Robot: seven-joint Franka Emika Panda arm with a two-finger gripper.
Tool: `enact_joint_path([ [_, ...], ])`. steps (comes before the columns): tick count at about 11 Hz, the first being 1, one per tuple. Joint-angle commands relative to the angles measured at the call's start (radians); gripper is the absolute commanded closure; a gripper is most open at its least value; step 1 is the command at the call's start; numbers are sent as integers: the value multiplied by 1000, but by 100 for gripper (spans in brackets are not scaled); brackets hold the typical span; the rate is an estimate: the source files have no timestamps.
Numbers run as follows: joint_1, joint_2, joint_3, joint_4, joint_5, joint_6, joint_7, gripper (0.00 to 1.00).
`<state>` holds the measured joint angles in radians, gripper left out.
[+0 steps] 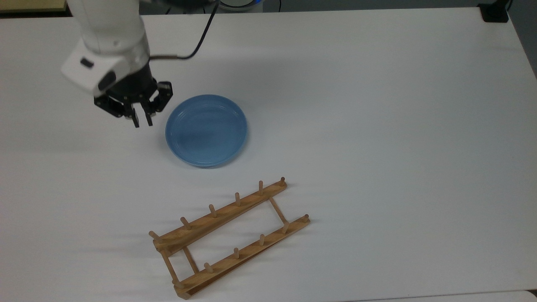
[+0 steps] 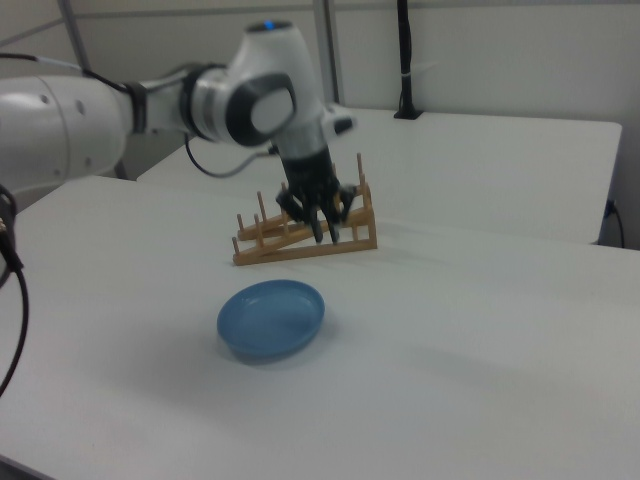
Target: Place plate in plate rack
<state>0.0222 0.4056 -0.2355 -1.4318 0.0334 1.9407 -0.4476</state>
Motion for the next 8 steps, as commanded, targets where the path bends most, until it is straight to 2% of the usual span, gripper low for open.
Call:
enact_joint_path([
  [1,-16,54,-1,-41,33,-55,-12,23],
  [3,-16,103,-1,-42,31,-55,-29,23],
  [6,-5,154,1,-58,28,-42,-20,30],
  [8,7,180,5,-82,29,21,-13,37],
])
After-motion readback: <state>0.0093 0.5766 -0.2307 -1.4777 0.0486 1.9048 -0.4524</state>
